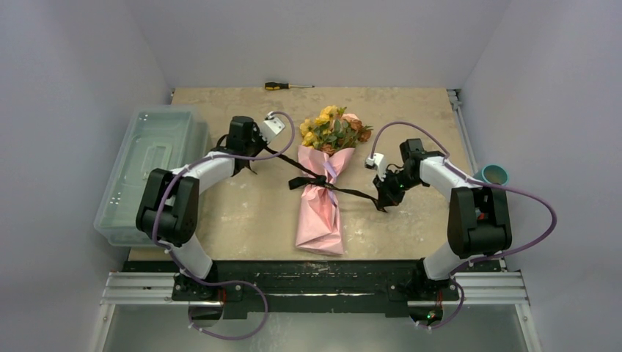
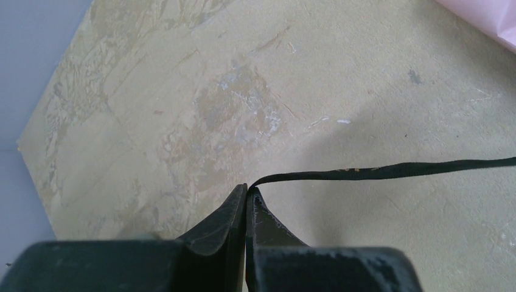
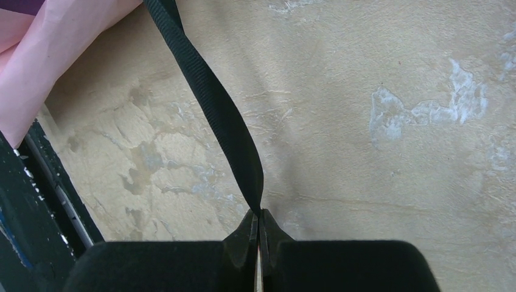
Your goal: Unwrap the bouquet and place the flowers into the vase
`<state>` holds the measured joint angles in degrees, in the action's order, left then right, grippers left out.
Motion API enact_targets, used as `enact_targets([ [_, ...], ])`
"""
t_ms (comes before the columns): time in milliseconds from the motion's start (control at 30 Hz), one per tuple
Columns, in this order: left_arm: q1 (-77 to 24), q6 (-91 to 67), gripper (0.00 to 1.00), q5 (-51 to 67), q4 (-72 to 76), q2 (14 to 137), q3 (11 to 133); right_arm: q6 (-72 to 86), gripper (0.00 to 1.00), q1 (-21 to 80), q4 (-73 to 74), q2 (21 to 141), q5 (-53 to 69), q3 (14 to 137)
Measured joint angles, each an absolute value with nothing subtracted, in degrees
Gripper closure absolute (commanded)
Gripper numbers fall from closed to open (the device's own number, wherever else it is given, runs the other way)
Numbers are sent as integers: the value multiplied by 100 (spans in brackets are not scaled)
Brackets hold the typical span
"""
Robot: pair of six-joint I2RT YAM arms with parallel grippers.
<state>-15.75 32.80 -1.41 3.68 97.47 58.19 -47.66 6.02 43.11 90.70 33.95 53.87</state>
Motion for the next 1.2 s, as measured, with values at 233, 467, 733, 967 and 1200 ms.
enact_targets([
  [233, -1573, 3280, 100, -222, 379, 9859, 5905, -4818, 100, 537, 4431, 9067, 3393, 5387],
  [467, -1568, 3275, 100, -226, 377, 9915, 5937, -4727, 100, 504, 4718, 8670, 3599, 5575],
  [733, -1540, 3273, 100, -222, 370, 9953, 5937, -4285, 100, 408, 4759, 7922, 4045, 6331],
  [967, -1540, 3273, 100, -220, 373, 9953, 5940, -3236, 100, 329, 4510, 7749, 4414, 7087],
  [1200, -1540, 3260, 100, -215, 373, 9955, 5937, -1634, 100, 130, 3476, 7745, 4486, 7935],
])
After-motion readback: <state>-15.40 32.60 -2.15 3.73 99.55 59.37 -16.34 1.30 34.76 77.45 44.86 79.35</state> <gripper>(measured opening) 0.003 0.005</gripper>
